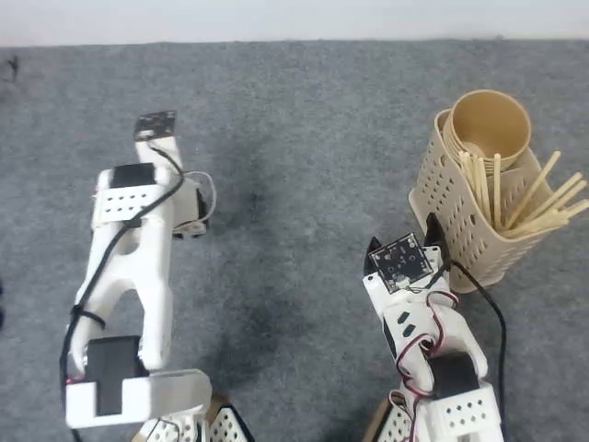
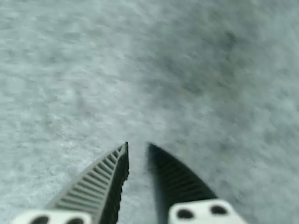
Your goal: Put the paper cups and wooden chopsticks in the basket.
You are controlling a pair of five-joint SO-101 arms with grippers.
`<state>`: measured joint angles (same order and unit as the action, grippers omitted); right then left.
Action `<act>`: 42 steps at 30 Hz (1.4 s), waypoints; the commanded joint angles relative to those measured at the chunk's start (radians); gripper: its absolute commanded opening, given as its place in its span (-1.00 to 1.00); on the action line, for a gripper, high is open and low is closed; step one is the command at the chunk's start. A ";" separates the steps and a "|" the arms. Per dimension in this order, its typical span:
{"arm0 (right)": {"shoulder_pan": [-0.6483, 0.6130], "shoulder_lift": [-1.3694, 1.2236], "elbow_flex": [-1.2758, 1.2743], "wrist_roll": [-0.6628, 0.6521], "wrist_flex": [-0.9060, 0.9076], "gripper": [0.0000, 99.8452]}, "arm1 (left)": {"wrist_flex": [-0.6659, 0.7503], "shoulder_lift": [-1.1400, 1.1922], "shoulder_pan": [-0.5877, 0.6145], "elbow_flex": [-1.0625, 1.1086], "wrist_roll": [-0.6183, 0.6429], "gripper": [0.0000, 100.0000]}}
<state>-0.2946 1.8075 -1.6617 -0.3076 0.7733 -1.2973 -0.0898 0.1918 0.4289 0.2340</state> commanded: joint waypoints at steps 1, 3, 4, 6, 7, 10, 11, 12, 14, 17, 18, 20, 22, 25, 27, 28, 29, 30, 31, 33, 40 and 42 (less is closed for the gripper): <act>-0.008 0.008 -0.008 -0.012 -0.010 -0.32 | 0.023 -0.009 0.035 -0.007 0.018 -0.98; -0.008 0.008 -0.008 -0.012 -0.010 -0.32 | 0.026 -0.009 0.035 -0.007 0.018 -0.98; -0.008 0.008 -0.008 -0.012 -0.010 -0.32 | 0.028 -0.009 0.035 -0.008 0.018 -0.98; -0.008 0.008 -0.008 -0.012 -0.012 -0.32 | 0.028 -0.012 0.028 -0.012 0.020 -0.98; -0.008 0.008 -0.008 -0.012 -0.012 -0.32 | 0.023 -0.012 0.011 -0.012 0.025 -0.98; -0.008 0.008 -0.008 -0.012 -0.016 -0.41 | 0.025 -0.009 -0.109 -0.010 0.077 -0.98; -0.008 0.008 -0.008 -0.012 -0.018 -0.49 | 0.028 -0.009 -0.169 -0.013 0.081 -0.97; -0.008 0.008 -0.008 -0.017 -0.015 -0.59 | 0.029 -0.014 -0.232 -0.018 0.081 -0.97; -0.008 0.008 -0.011 -0.018 -0.018 -0.87 | 0.026 -0.017 -0.342 -0.053 0.069 -0.97; -0.008 0.008 -0.020 -0.084 -0.022 -0.93 | 0.020 -0.018 -0.446 -0.113 0.061 -0.97; -0.008 0.008 -0.020 -0.080 -0.019 -0.91 | 0.020 -0.018 -0.456 -0.128 0.061 -0.97; -0.008 0.008 -0.020 -0.058 -0.021 -0.96 | 0.026 -0.018 -0.460 -0.150 0.061 -0.97; -0.007 0.008 -0.020 -0.046 -0.039 -0.98 | 0.028 -0.018 -0.463 -0.174 0.061 -0.97; -0.002 0.008 -0.021 -0.043 -0.070 -0.88 | 0.026 -0.018 -0.486 -0.193 0.061 -0.97; -0.002 0.008 -0.021 0.017 -0.073 -0.68 | 0.021 -0.015 -0.520 -0.189 0.061 -0.97; -0.001 0.008 -0.021 0.063 -0.071 -0.56 | 0.020 -0.012 -0.539 -0.180 0.061 -0.97; 0.001 0.008 -0.021 0.095 -0.071 -0.46 | 0.023 -0.014 -0.557 -0.160 0.060 -0.97; 0.002 0.008 -0.021 0.103 -0.070 -0.37 | 0.028 -0.017 -0.575 -0.136 0.060 -0.97; 0.007 0.008 -0.021 0.089 -0.068 -0.33 | 0.029 -0.017 -0.586 -0.116 0.060 -0.97; 0.022 0.008 -0.021 0.064 -0.070 -0.37 | 0.029 -0.011 -0.591 -0.090 0.060 -0.97; 0.059 0.008 0.117 0.072 0.035 -0.48 | 0.253 -0.017 -0.379 0.039 0.055 -0.97; 0.084 0.008 0.222 0.117 0.093 -0.48 | 0.371 -0.011 -0.275 0.104 0.055 -0.97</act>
<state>-0.2409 1.8059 -1.6019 -0.2340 0.8040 -1.1224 -0.0898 -0.2608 0.4534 0.2954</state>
